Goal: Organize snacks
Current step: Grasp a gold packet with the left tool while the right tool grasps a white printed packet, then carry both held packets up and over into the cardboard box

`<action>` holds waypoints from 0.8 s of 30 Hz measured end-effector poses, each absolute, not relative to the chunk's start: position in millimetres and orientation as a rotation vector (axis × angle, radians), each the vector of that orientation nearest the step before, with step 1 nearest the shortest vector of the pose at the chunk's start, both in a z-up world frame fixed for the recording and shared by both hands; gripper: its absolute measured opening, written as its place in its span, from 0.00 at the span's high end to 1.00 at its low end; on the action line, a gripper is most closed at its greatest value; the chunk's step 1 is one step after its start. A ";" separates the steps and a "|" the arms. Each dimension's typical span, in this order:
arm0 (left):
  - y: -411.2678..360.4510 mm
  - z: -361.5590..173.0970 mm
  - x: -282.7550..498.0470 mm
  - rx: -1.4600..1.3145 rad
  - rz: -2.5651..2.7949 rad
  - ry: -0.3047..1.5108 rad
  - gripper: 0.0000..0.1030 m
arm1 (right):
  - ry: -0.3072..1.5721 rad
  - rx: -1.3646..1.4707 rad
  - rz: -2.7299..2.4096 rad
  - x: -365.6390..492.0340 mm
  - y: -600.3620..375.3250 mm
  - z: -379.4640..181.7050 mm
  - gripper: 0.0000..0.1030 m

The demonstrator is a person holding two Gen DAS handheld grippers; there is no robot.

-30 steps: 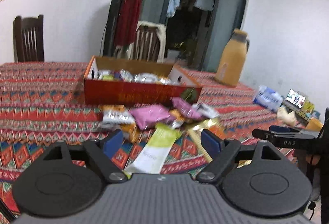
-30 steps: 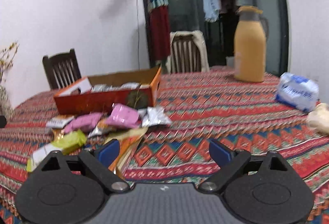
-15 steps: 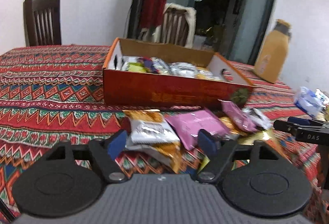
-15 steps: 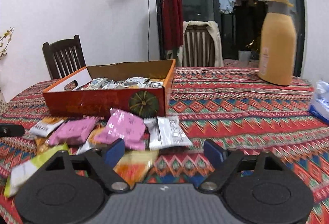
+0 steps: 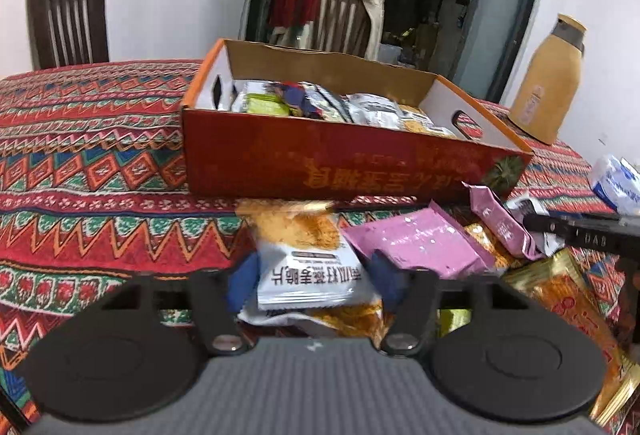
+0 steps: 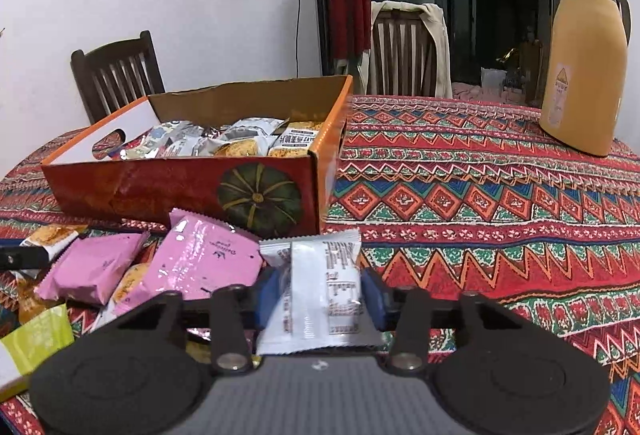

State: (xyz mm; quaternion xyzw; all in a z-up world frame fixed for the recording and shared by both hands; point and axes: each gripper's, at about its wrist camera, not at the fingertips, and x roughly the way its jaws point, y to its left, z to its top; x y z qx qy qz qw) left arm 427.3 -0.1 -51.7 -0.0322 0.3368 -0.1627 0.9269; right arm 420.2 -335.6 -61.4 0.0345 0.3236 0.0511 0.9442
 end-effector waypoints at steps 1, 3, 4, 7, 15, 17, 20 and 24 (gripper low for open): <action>-0.7 -50.6 425.2 -0.058 -0.334 0.681 0.53 | 0.651 0.071 0.104 419.5 -336.0 -59.3 0.66; 0.3 -46.0 420.7 -0.055 -0.339 0.657 0.59 | 0.636 0.068 0.097 417.0 -336.5 -56.1 0.66; 1.5 -43.0 419.1 -0.061 -0.337 0.648 0.64 | 0.631 0.068 0.093 416.0 -337.0 -54.6 0.66; 6.8 -32.0 410.1 -0.085 -0.349 0.615 0.74 | 0.612 0.080 0.082 408.8 -338.6 -48.5 0.67; 16.1 -13.2 367.8 -0.111 -0.365 0.544 0.88 | 0.520 0.090 0.064 352.3 -337.9 -15.3 0.67; 22.4 -4.5 345.0 -0.109 -0.371 0.502 0.88 | 0.487 0.088 0.072 329.5 -335.5 -4.0 0.67; 29.5 2.9 314.0 -0.107 -0.362 0.471 0.88 | 0.459 0.077 0.093 298.6 -326.8 6.1 0.67; 44.8 11.9 268.7 -0.158 -0.366 0.445 0.88 | 0.426 0.072 0.130 257.3 -312.4 14.6 0.67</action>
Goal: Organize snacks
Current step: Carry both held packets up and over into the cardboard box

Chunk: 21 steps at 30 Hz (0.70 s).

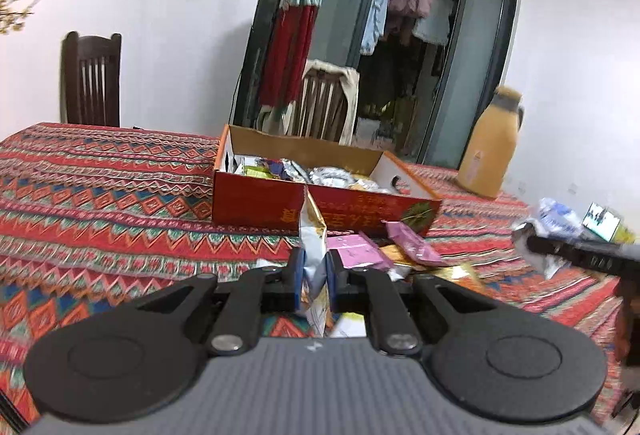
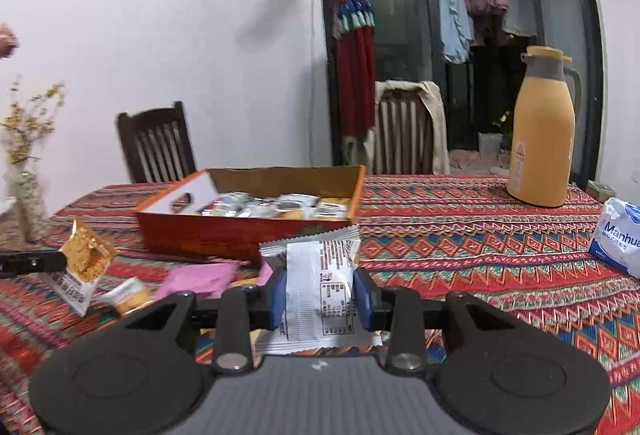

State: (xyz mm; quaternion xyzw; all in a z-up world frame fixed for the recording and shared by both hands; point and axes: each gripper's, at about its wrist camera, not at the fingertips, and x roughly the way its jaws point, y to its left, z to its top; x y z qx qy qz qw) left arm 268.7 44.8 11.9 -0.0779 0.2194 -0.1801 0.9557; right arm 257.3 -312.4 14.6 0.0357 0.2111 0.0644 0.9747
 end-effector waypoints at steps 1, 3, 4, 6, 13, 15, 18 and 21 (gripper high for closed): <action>49.0 14.4 256.3 -0.173 -0.371 0.440 0.88 | 0.419 0.062 0.142 244.6 -306.2 16.0 0.67; 56.5 18.3 230.8 -0.190 -0.382 0.430 0.88 | 0.411 0.042 0.172 220.1 -294.5 16.4 0.67; 59.6 20.7 219.8 -0.195 -0.386 0.425 0.88 | 0.408 0.041 0.184 206.7 -289.8 15.3 0.67; 64.2 25.2 200.0 -0.199 -0.389 0.407 0.88 | 0.411 0.074 0.213 186.2 -286.1 12.4 0.67; 65.7 44.2 181.0 -0.193 -0.380 0.350 0.88 | 0.372 0.094 0.239 167.8 -281.0 20.9 0.67; 65.1 46.7 181.8 -0.194 -0.383 0.344 0.88 | 0.367 0.092 0.245 167.2 -279.4 22.3 0.67; 63.4 48.2 187.4 -0.201 -0.386 0.341 0.88 | 0.369 0.088 0.238 170.2 -279.2 21.3 0.67; 63.0 50.2 200.5 -0.202 -0.393 0.333 0.88 | 0.362 0.086 0.224 178.5 -280.8 23.3 0.67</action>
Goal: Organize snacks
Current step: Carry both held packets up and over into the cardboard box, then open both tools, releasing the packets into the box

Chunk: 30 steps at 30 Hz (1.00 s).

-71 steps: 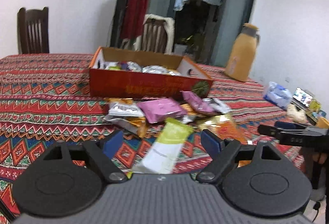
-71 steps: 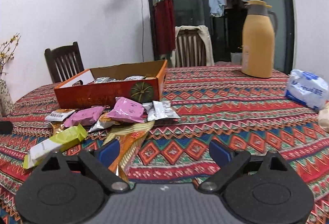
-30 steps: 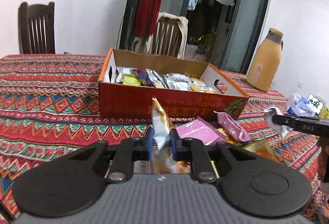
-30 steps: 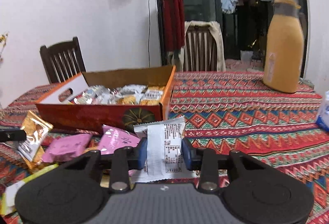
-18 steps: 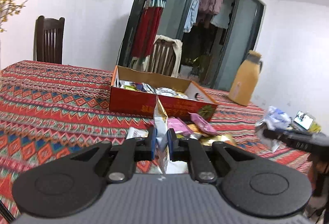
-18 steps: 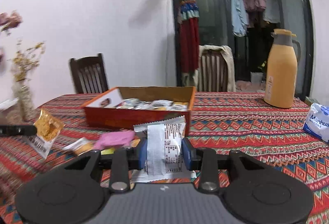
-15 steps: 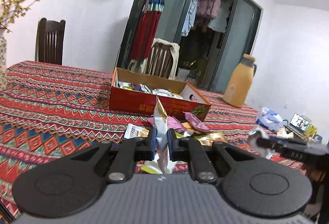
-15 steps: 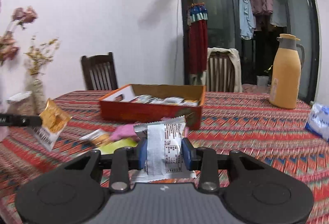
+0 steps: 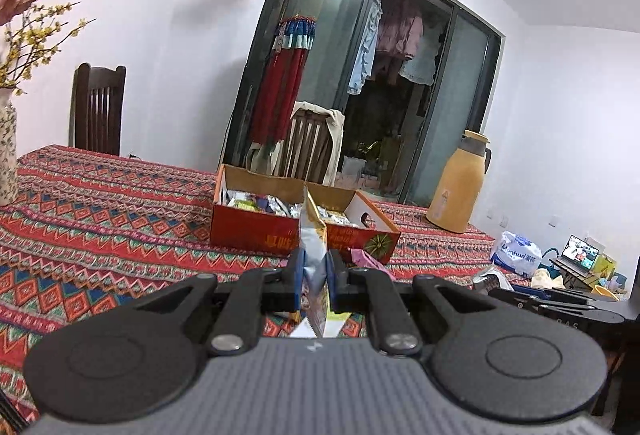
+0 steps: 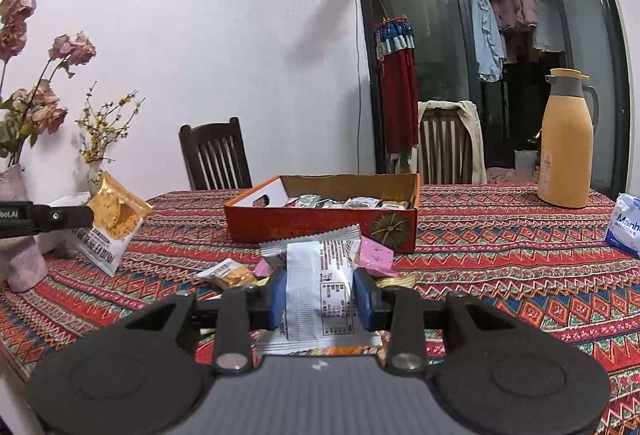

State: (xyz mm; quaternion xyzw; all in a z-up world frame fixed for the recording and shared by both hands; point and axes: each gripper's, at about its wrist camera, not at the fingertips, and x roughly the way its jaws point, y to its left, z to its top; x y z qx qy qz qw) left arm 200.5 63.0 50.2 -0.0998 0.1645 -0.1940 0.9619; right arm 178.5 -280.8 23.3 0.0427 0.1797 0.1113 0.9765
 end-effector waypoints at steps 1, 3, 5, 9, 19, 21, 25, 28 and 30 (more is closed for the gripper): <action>62.8 52.0 204.9 -0.200 -0.395 0.327 0.88 | 0.357 0.085 0.224 182.4 -281.8 25.1 0.67; 60.3 55.6 218.3 -0.193 -0.401 0.315 0.88 | 0.351 0.077 0.221 195.7 -284.6 30.1 0.67; 58.5 58.7 235.8 -0.192 -0.409 0.309 0.88 | 0.346 0.068 0.218 212.2 -286.0 34.5 0.67; 60.3 64.5 279.0 -0.219 -0.438 0.323 0.88 | 0.350 0.082 0.226 263.3 -294.5 42.1 0.67; 52.2 60.9 388.4 -0.173 -0.408 0.387 0.88 | 0.467 0.052 0.163 411.3 -295.8 30.7 0.66; 50.8 53.2 413.7 -0.192 -0.418 0.438 0.88 | 0.507 0.048 0.142 438.9 -296.0 22.3 0.66; 54.4 42.3 456.9 -0.230 -0.401 0.486 0.88 | 0.563 0.000 0.136 479.8 -289.0 10.7 0.66; 58.3 34.6 491.9 -0.281 -0.380 0.514 0.88 | 0.607 -0.020 0.134 506.4 -283.1 1.2 0.66; 59.7 27.1 513.8 -0.317 -0.358 0.536 0.88 | 0.616 -0.045 0.120 519.4 -277.9 -3.9 0.66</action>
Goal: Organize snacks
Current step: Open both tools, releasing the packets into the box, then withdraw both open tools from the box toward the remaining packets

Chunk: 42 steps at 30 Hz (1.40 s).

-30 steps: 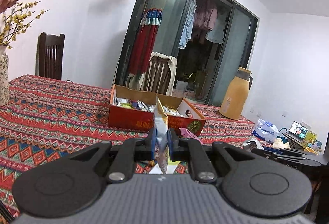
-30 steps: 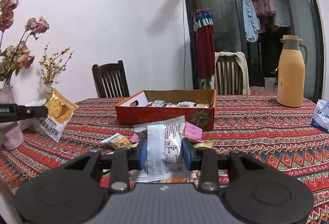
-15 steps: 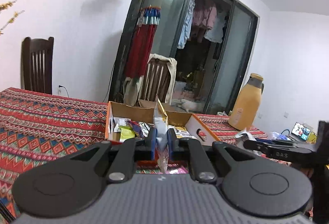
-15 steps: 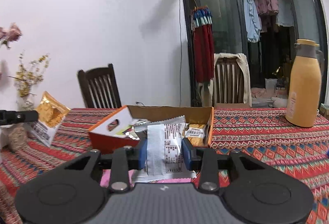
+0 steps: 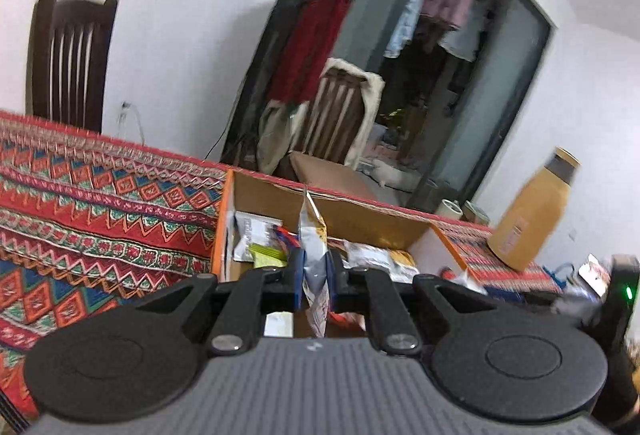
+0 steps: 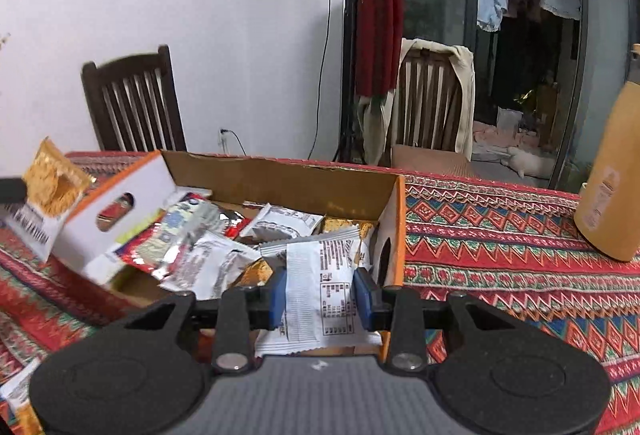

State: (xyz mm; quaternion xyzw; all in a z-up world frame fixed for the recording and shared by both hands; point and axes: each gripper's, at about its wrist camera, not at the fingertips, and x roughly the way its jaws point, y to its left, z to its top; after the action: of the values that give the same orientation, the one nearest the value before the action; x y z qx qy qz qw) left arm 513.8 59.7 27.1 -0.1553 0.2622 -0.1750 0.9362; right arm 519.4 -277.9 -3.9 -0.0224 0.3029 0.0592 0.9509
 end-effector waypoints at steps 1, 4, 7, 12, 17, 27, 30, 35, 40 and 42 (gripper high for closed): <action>60.3 22.7 524.9 -0.338 -0.346 0.549 0.88 | 0.628 -0.059 0.111 526.8 -274.9 -7.2 0.67; 58.9 8.1 549.8 -0.368 -0.324 0.587 0.88 | 0.656 -0.066 0.096 541.2 -272.5 -17.5 0.69; 53.5 -7.1 559.2 -0.349 -0.324 0.632 0.87 | 0.651 -0.073 0.100 540.9 -269.1 -19.3 0.65; 45.7 -12.1 547.3 -0.287 -0.346 0.624 0.65 | 0.574 -0.041 0.108 517.6 -274.9 0.8 0.48; 48.9 -0.1 517.3 -0.248 -0.330 0.559 0.53 | 0.487 -0.033 0.140 463.6 -279.9 28.2 0.39; 58.9 28.4 416.1 -0.130 -0.272 0.413 0.49 | 0.348 0.000 0.163 311.8 -281.2 71.5 0.25; 66.0 36.4 381.0 -0.136 -0.263 0.359 0.43 | 0.327 -0.002 0.154 276.5 -280.8 74.0 0.19; 77.2 42.1 326.5 -0.172 -0.274 0.308 0.36 | 0.307 0.008 0.122 230.9 -287.3 78.5 0.19; 88.8 50.0 291.2 -0.195 -0.279 0.300 0.36 | 0.248 0.051 0.080 188.3 -301.4 90.2 0.18; 94.0 54.1 277.8 -0.207 -0.279 0.291 0.34 | 0.219 0.067 0.073 175.1 -306.1 93.2 0.16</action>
State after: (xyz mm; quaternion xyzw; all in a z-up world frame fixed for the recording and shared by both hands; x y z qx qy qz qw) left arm 277.8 94.0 54.1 -0.1025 0.1444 -0.1383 0.9744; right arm 175.1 -306.1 93.2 0.0336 0.1091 0.0366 0.9928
